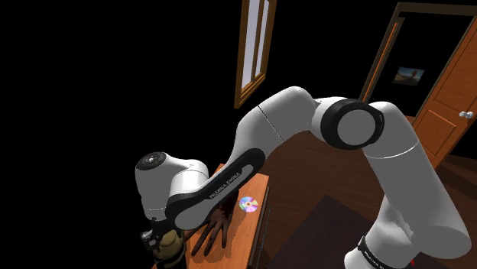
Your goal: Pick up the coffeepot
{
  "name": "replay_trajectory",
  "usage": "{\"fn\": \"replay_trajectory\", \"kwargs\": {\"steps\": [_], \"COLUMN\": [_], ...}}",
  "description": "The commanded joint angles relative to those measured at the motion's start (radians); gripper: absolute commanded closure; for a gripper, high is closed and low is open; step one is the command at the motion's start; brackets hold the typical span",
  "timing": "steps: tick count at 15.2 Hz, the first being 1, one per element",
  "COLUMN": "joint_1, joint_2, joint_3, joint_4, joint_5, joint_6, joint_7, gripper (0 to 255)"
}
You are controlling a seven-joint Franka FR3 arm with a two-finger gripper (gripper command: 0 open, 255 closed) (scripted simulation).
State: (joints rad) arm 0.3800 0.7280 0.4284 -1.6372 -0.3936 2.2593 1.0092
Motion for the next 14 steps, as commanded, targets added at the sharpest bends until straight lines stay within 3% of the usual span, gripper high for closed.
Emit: {"fn": "replay_trajectory", "kwargs": {"steps": [1, 14], "joint_1": [-0.003, -0.024], "joint_2": [-0.015, -0.104], "joint_3": [0.006, 0.039], "joint_4": [0.003, 0.017], "joint_5": [0.007, 0.050], "joint_6": [-0.015, -0.113], "joint_7": [-0.004, -0.030], "gripper": [255, 255]}}
